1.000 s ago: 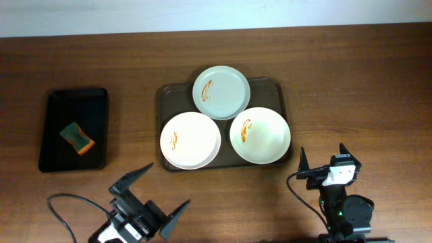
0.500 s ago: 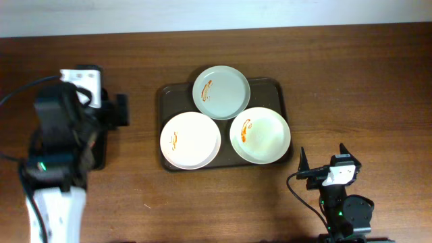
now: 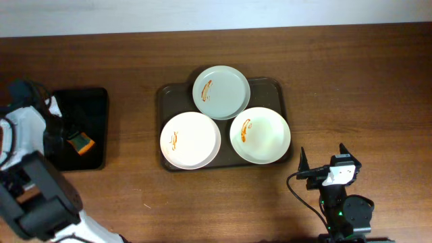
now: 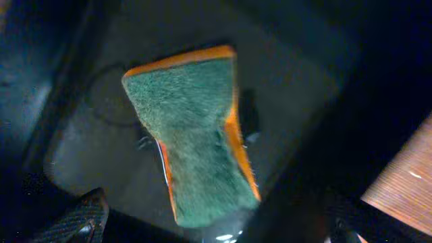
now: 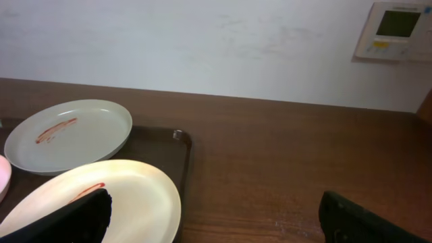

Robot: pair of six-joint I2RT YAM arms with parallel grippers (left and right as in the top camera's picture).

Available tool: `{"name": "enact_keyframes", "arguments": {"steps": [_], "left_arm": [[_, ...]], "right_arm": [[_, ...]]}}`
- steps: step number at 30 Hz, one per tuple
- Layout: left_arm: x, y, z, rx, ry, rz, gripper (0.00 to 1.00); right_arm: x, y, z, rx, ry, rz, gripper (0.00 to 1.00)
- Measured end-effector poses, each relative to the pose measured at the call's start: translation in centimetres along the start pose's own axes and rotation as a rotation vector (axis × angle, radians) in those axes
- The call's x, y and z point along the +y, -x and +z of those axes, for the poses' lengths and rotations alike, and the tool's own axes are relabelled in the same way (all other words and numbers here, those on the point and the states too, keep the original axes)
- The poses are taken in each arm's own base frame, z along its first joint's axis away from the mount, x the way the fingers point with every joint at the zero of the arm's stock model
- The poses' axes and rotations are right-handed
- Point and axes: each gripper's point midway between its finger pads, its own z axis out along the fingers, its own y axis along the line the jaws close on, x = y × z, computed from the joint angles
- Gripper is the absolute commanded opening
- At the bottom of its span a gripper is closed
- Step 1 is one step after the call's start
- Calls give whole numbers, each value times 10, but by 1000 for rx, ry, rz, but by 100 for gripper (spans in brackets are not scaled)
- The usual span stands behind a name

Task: Clean dirty plates on tray and stack at the side
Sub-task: 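Grasp the green-and-orange sponge with the left gripper and lift it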

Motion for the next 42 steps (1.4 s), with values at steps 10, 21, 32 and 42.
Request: {"name": "enact_keyframes", "arguments": {"steps": [10, 21, 32, 42], "left_arm": [[12, -27, 51, 167, 55, -56, 0], [8, 4, 54, 45, 40, -53, 75], [7, 25, 57, -37, 36, -46, 100], [13, 45, 59, -117, 71, -45, 88]], "right_arm": [[0, 0, 0, 0, 0, 0, 98], [0, 0, 0, 0, 0, 0, 98], [0, 0, 0, 0, 0, 0, 98], [0, 0, 0, 0, 0, 0, 98]]}}
